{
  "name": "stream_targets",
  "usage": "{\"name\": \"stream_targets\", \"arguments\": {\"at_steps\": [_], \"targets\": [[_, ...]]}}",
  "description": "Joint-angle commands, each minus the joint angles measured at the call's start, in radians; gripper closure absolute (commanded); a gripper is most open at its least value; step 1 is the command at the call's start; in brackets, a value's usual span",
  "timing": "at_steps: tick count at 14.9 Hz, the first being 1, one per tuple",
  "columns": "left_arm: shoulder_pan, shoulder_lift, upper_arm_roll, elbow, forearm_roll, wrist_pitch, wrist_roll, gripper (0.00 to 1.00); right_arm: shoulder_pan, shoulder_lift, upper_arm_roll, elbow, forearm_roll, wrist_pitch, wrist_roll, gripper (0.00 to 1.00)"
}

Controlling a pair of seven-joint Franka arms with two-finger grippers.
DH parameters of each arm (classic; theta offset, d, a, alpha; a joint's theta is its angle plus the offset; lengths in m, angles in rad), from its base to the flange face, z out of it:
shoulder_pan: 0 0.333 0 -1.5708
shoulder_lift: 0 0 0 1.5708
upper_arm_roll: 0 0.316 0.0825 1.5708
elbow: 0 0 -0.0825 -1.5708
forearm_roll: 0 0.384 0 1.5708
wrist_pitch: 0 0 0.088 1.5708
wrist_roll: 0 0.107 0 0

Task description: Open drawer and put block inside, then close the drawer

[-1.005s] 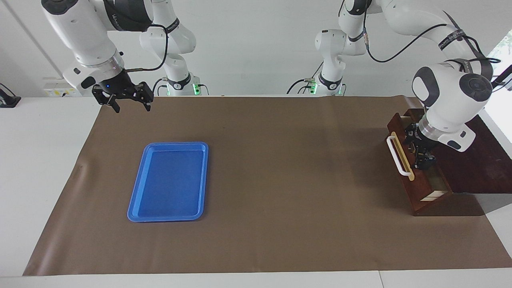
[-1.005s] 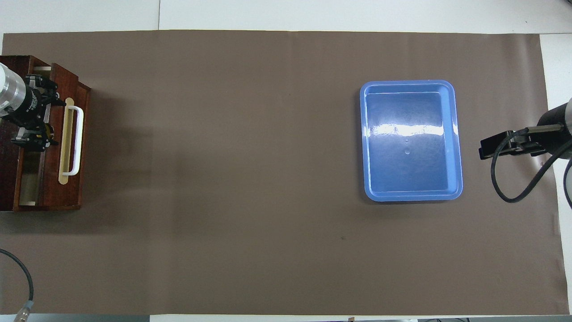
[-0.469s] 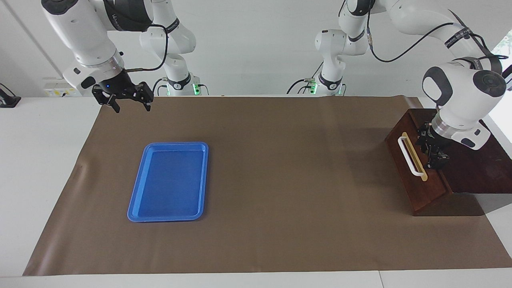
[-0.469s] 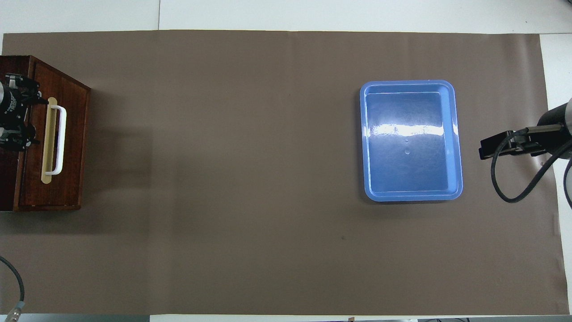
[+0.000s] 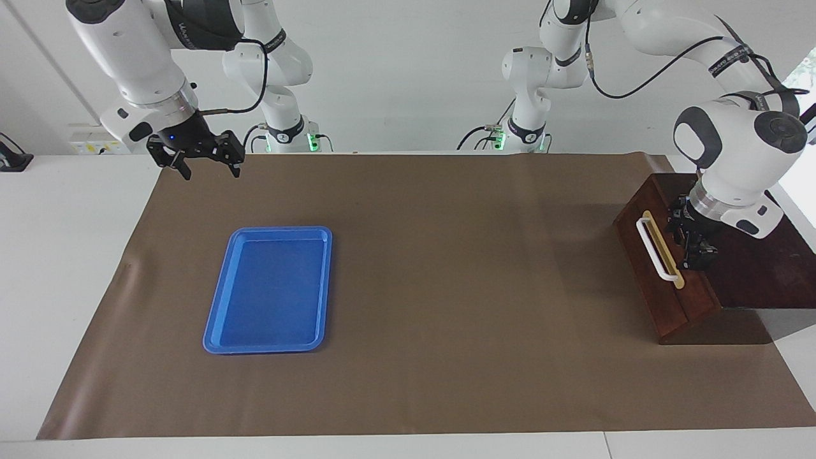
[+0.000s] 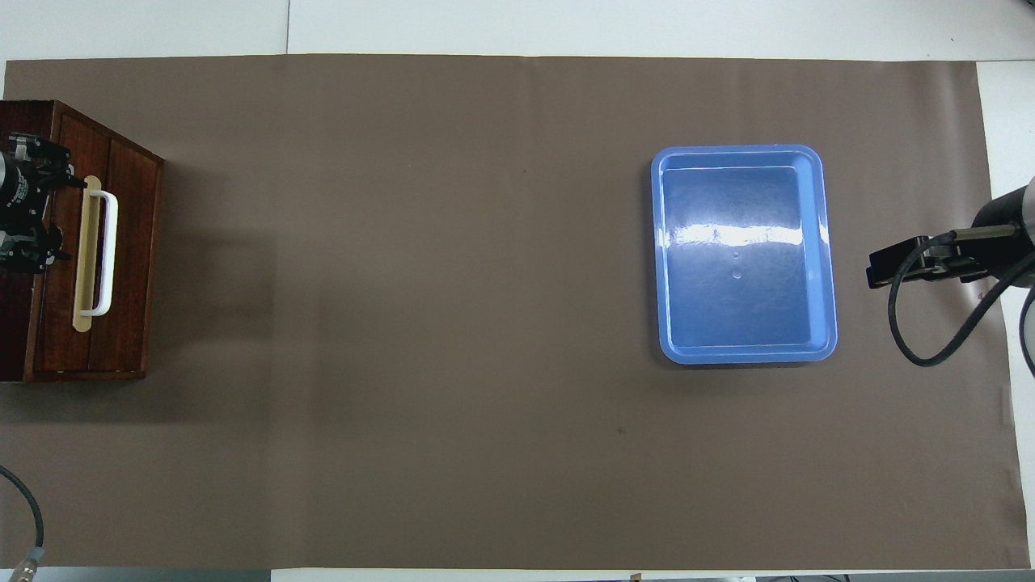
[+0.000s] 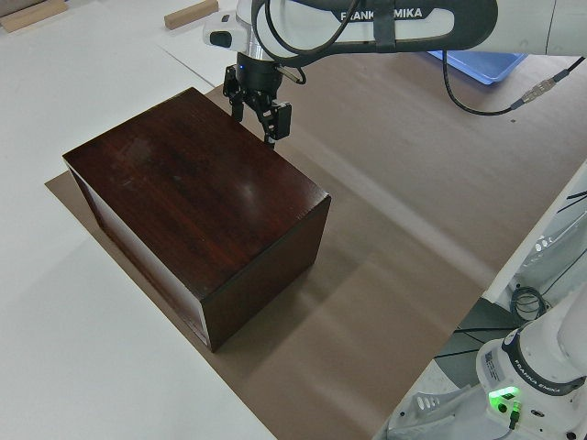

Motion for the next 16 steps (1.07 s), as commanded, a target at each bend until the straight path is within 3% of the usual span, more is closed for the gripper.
{"name": "stream_targets", "arguments": {"at_steps": [1,7,9,13,16], "targets": [[0.000,-0.004,0.007,0.015,0.016,-0.027,0.034,0.00,-0.011,-0.011,0.007,-0.007,-0.018,-0.013,-0.018,0.00],[0.003,-0.011,-0.067,0.096,0.013,-0.202,0.046,0.00,-0.011,-0.011,0.007,-0.007,-0.018,-0.013,-0.018,0.00],[0.017,-0.075,-0.125,0.101,0.009,-0.229,0.078,0.00,-0.011,-0.012,0.007,-0.007,-0.018,-0.013,-0.018,0.00],[0.043,-0.149,-0.182,0.092,-0.034,-0.336,0.277,0.00,-0.011,-0.011,0.007,-0.005,-0.018,-0.013,-0.018,0.00],[0.133,-0.143,-0.334,0.116,-0.033,-0.435,0.539,0.00,-0.011,-0.011,0.007,-0.007,-0.018,-0.011,-0.018,0.00]]}}
